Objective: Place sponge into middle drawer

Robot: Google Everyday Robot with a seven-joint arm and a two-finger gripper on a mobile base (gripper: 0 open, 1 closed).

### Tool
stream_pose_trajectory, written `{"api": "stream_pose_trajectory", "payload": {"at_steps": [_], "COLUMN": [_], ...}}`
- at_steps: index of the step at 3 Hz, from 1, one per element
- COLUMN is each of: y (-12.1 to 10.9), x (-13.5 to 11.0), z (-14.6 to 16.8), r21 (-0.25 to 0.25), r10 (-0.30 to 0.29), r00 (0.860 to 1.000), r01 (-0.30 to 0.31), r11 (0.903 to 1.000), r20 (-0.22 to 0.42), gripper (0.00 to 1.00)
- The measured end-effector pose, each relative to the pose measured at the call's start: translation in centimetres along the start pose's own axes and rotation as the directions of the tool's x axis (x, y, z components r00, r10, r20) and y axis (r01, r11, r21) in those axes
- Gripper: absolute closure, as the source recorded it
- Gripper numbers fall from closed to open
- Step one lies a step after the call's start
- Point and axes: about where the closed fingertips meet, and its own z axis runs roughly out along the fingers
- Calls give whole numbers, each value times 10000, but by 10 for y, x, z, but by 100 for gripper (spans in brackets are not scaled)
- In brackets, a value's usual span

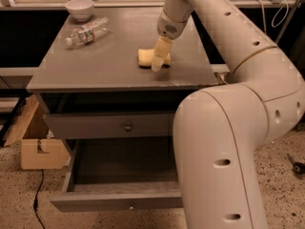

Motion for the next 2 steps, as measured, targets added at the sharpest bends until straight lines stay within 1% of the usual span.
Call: {"api": "stream_pose_trajectory", "payload": {"at_steps": [1,2], "y": [2,5], "x": [-6,-9], "z": [6,6], "r21": [-238,-447], "r10": [-91,-21], "r00": [9988,9922], "r01": [103,77], "r11": [9997,9990], "r20": [473,1248], "gripper": [0,27]}}
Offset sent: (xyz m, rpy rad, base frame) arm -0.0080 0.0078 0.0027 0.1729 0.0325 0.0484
